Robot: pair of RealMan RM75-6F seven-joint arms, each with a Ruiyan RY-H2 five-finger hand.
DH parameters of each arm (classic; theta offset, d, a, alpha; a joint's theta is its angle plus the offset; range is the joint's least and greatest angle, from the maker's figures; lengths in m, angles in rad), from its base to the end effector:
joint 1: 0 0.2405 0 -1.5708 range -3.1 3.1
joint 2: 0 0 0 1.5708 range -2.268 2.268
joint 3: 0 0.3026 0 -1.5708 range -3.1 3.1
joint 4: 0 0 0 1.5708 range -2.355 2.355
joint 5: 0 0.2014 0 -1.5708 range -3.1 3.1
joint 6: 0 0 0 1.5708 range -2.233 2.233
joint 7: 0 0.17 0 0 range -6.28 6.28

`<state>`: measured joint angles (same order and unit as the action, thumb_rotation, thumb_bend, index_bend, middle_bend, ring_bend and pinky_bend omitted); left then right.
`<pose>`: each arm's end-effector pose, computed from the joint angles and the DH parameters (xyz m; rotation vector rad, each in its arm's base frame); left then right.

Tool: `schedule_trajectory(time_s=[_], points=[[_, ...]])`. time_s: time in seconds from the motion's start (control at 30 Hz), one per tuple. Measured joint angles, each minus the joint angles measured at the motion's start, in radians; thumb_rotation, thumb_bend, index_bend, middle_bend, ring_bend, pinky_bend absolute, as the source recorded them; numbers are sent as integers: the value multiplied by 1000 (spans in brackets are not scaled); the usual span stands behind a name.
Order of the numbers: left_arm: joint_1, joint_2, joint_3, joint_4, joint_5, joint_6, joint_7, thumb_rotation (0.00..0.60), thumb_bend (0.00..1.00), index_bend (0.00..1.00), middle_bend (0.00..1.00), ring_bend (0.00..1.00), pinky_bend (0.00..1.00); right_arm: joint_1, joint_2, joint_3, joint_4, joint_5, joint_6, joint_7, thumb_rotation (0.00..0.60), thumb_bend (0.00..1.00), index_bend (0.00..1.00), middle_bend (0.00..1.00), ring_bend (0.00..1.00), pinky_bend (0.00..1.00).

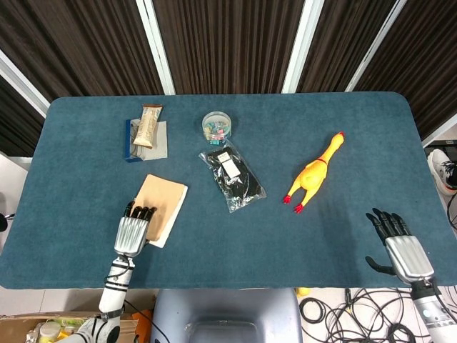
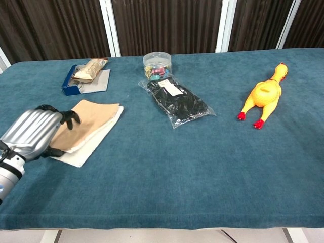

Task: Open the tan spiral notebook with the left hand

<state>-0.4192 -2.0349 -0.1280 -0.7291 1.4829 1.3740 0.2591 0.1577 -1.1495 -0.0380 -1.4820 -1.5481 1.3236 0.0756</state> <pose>-0.2732 0.3224 -0.0876 -1.5693 -0.6110 -0.8893 -0.3711 -0.2165 0.1485 1.5942 -0.9998 0.7845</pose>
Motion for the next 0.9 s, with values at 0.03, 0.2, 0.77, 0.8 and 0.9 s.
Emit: schedule_trajectory(time_s=[0.03, 0.2, 0.77, 0.8, 0.9], points=[[-2, -8, -3, 16, 1, 9, -10, 600, 527, 605, 647, 511, 291, 0, 0, 0, -1, 0, -1, -1, 600, 184, 0, 0, 0, 0], [-10, -30, -14, 70, 8, 56, -52, 600, 590, 669, 710, 563, 313, 1, 0, 0, -5, 2, -7, -8, 600, 185, 0, 0, 0, 0], [-51, 16, -198, 45, -165, -21, -246, 600, 602, 649, 710, 565, 317, 2, -2, -1, -13, 8, -23, -28, 600, 185, 0, 0, 0, 0], [-55, 22, -228, 42, -203, -50, -254, 600, 607, 651, 712, 564, 317, 2, -3, -1, -14, 11, -26, -33, 600, 185, 0, 0, 0, 0], [-71, 38, -315, 41, -309, -134, -296, 600, 611, 650, 712, 565, 317, 4, -5, 1, -17, 18, -35, -46, 600, 185, 0, 0, 0, 0]])
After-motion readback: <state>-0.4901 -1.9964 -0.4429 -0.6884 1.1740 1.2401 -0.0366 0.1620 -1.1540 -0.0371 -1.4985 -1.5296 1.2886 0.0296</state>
